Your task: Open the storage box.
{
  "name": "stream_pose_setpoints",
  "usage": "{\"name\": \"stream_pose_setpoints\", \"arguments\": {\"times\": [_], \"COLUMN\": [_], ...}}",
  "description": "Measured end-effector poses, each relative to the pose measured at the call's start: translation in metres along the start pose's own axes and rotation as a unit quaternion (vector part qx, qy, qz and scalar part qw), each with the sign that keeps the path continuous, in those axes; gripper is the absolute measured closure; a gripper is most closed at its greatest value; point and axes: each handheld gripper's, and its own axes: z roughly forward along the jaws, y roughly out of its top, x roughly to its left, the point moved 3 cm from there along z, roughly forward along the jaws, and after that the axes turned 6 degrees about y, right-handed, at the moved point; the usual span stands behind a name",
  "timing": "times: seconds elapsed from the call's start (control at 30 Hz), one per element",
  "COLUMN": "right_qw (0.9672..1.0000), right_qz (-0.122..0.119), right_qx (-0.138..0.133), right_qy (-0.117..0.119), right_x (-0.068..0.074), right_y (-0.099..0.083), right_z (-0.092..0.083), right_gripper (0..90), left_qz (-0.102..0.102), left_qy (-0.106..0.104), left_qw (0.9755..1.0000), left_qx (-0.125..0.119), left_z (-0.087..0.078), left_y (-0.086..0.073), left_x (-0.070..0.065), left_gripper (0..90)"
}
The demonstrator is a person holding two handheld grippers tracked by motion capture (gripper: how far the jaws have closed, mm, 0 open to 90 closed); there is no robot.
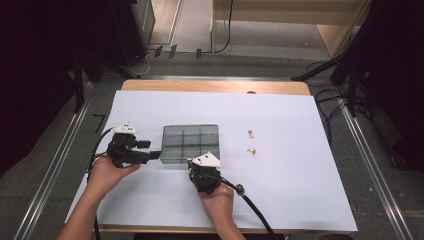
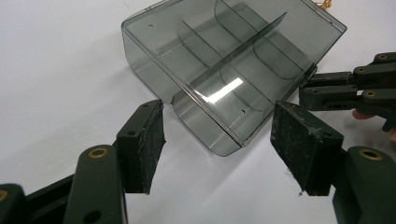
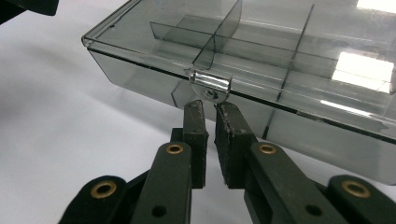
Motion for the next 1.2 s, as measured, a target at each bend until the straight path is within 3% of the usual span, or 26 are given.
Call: {"name": "stream_pose_setpoints", "arguments": {"times": [0.63,1.2], "right_qw": [0.9999,0.9993], "right_qz": [-0.007,-0.035], "right_qx": [-0.013,0.009], "right_qy": [0.0,0.013], "right_x": [0.002,0.001], "right_y": [0.007,0.034], "right_z": [-0.006,-0.016], "right_gripper": [82.4,79.8], "left_qz": [0.007,0.026], "left_qy": [-0.003,-0.01], "left_qw": [0.9999,0.9996], "left_qx": [-0.01,-0.003], "left_z": [-0.006,-0.004], "left_y": [0.004,0.002], "left_x": [-0.005,-0.014], "left_gripper": [36.3,35.2]}}
